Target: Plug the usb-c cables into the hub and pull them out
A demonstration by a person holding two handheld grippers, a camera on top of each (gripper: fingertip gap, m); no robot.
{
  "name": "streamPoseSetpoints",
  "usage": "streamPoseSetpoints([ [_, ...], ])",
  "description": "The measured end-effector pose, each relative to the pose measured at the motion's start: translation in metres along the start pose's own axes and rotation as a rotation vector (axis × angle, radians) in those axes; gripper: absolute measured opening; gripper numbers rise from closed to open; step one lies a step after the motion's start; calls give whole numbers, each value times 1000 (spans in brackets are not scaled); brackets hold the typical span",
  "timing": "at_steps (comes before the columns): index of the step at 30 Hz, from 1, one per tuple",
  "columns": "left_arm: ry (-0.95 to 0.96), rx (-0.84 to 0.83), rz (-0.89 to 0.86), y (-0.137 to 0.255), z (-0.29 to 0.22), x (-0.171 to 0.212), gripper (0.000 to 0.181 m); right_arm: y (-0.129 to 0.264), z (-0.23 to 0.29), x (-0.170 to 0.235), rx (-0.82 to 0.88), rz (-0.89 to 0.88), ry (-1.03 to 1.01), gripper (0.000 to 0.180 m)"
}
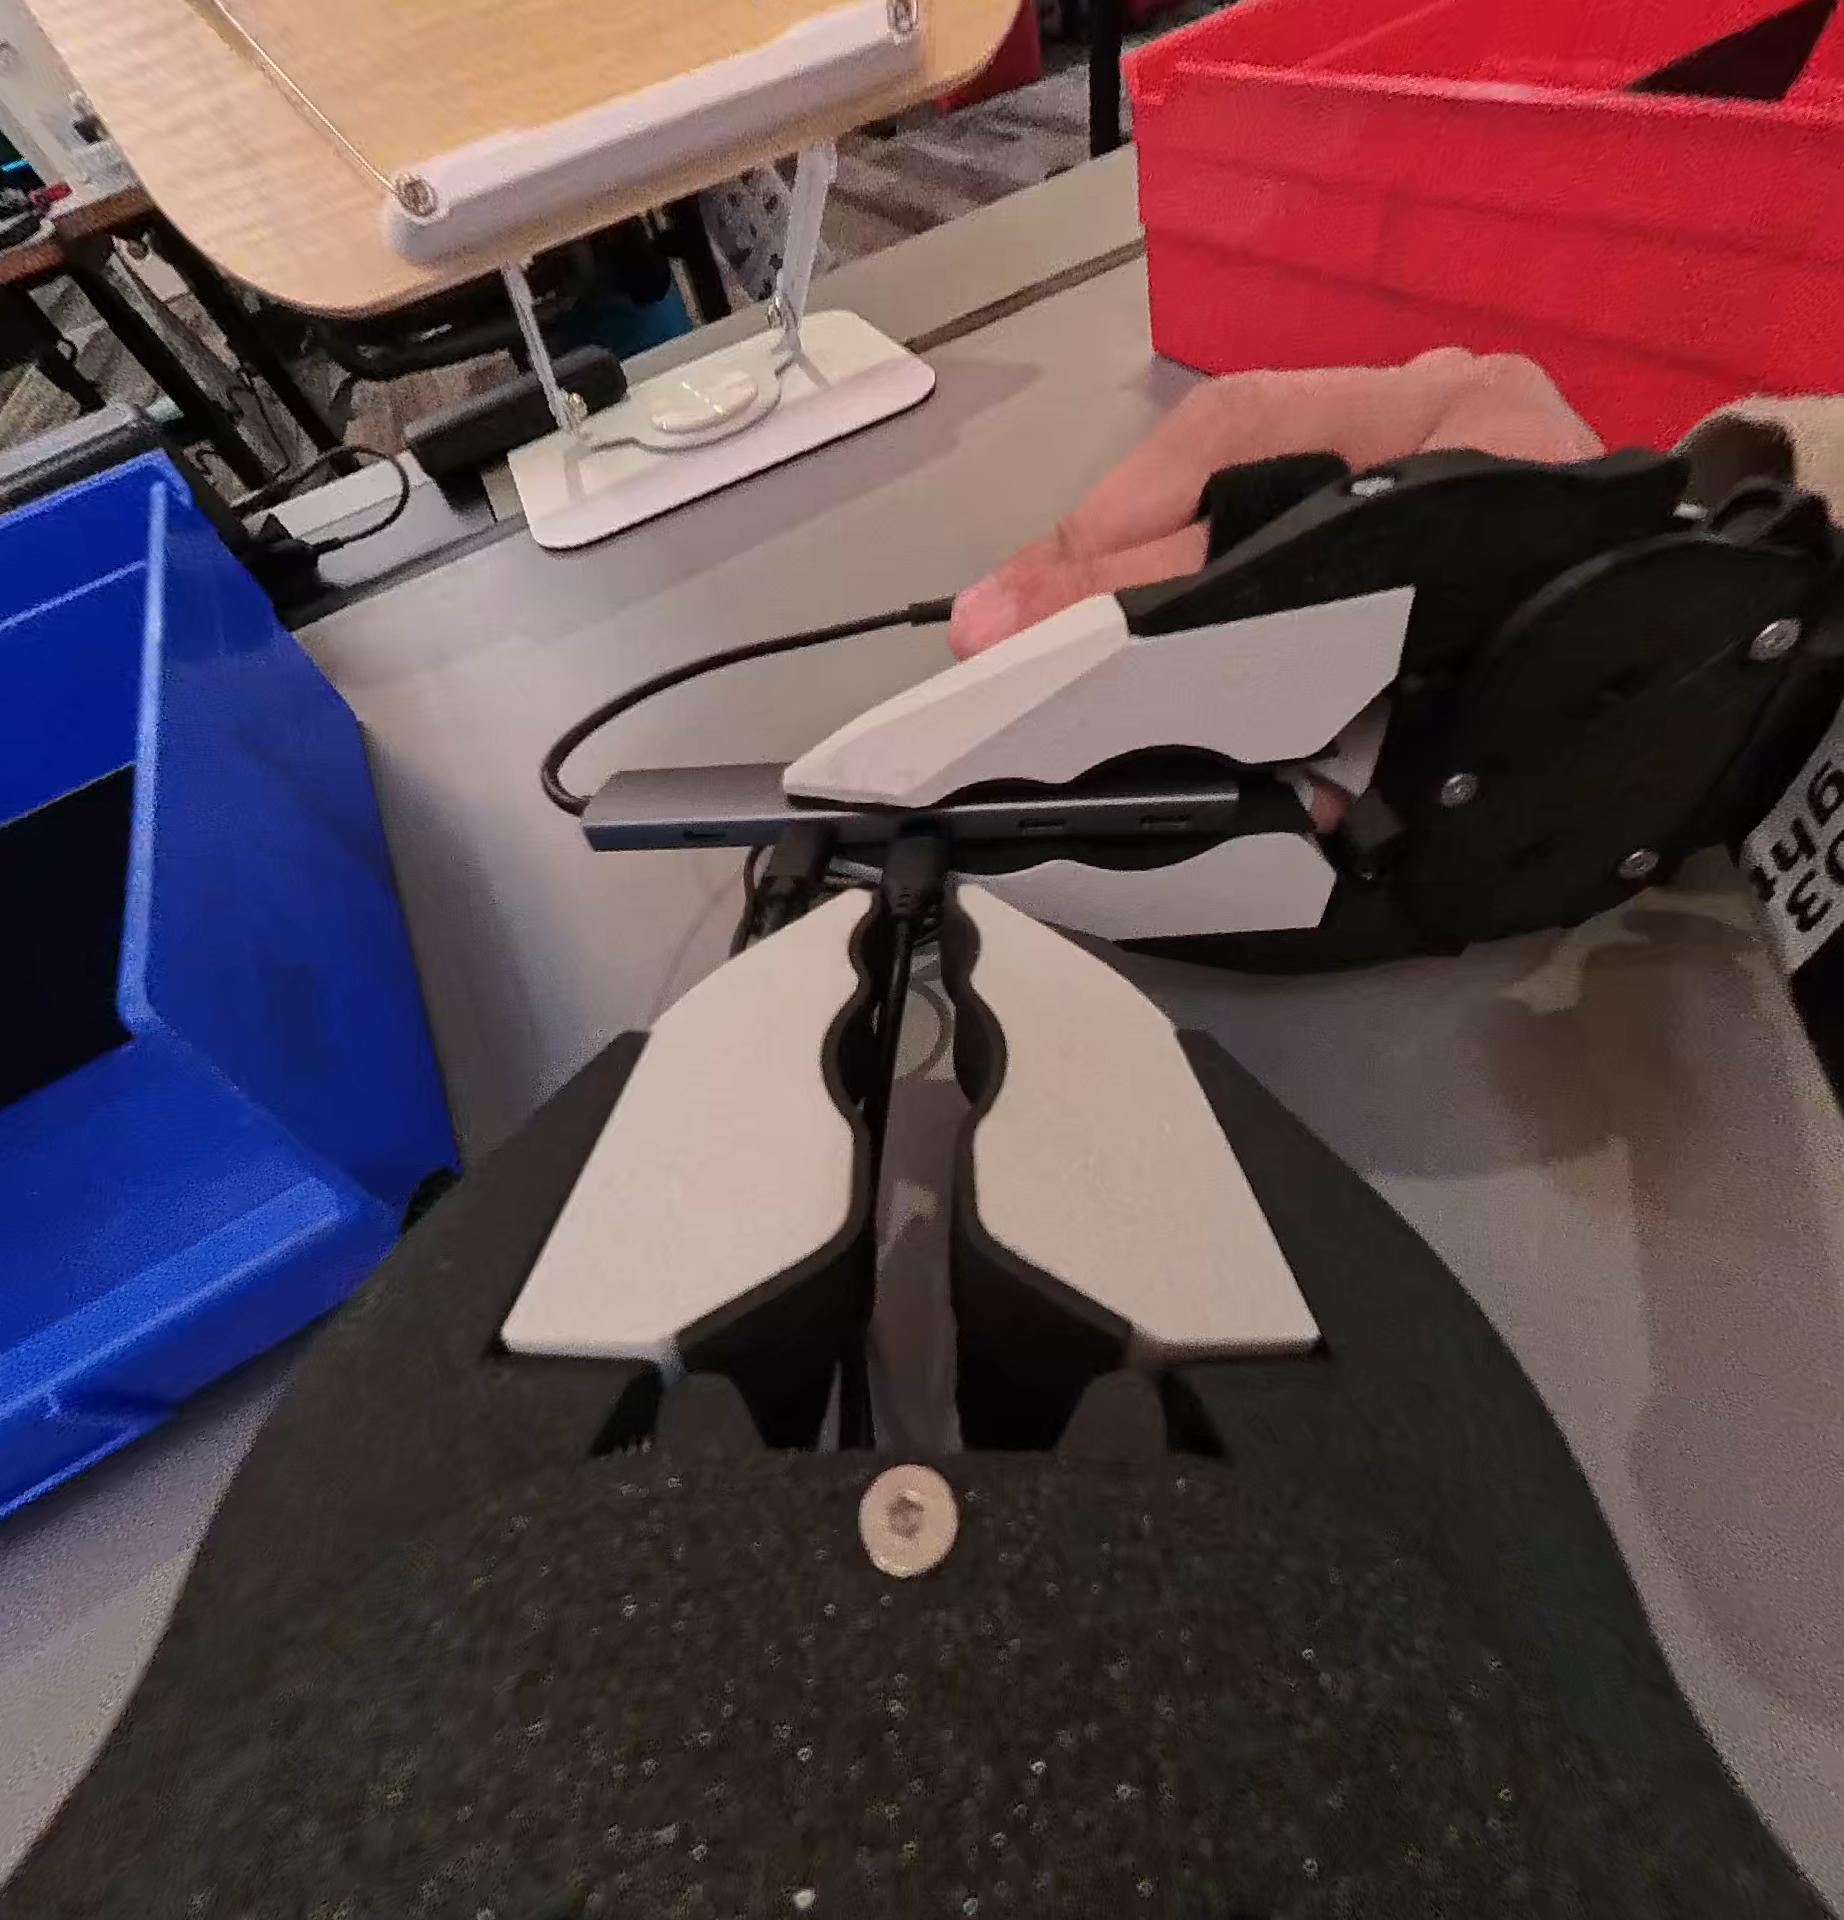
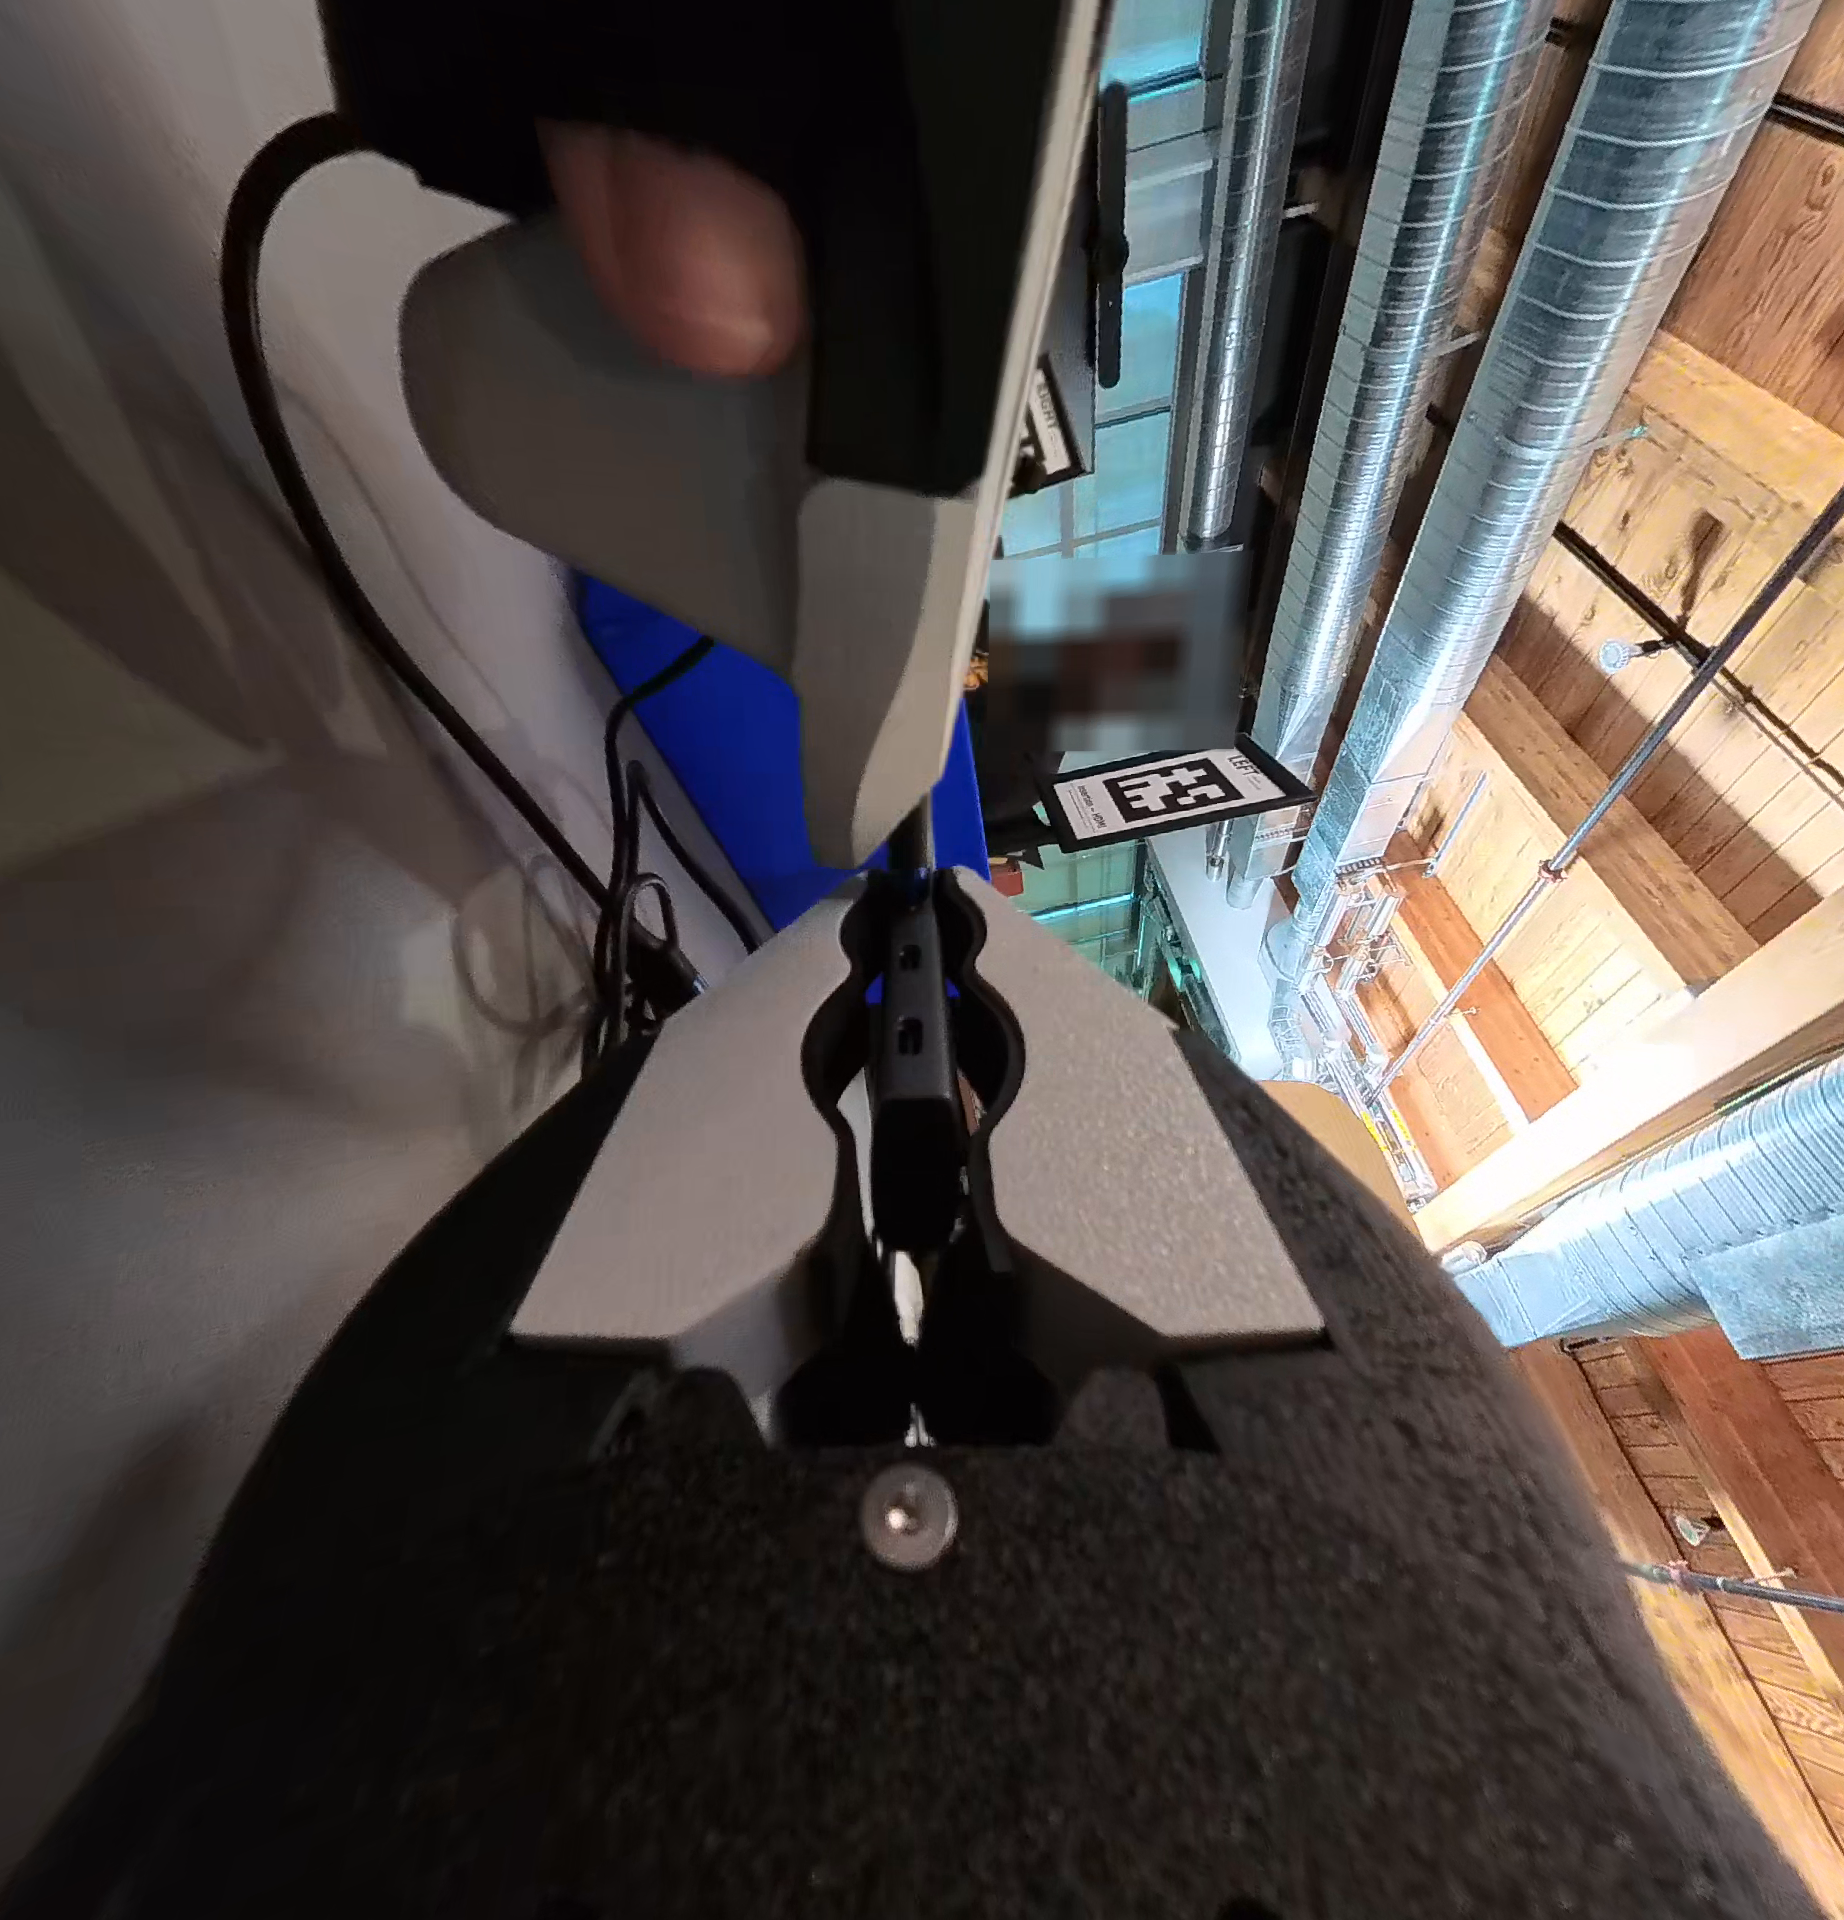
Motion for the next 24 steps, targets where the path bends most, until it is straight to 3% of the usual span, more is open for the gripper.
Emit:
streamPoseSetpoints([
  [10,162,114,-7,0,7,1,4,-3,1,4,-30,16,-68,9],
  [20,110,83,5,10,5,0,4,-2,0,-3,-34,26,-101,10],
  [22,87,21,-67,26,12,-9,3,-5,2,24,-41,210,-75,10],
  [24,87,-11,-116,44,22,-16,3,-4,-11,52,-20,284,-232,9],
])
Point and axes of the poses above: each gripper's, where its closed fingertips meet, y back along the fingers, x out of its underside, z = x × y across the jaws, the point moved 5 cm from there along y, back along the fingers, and after that the axes turned 10 degrees about x, right-handed, at the moved point
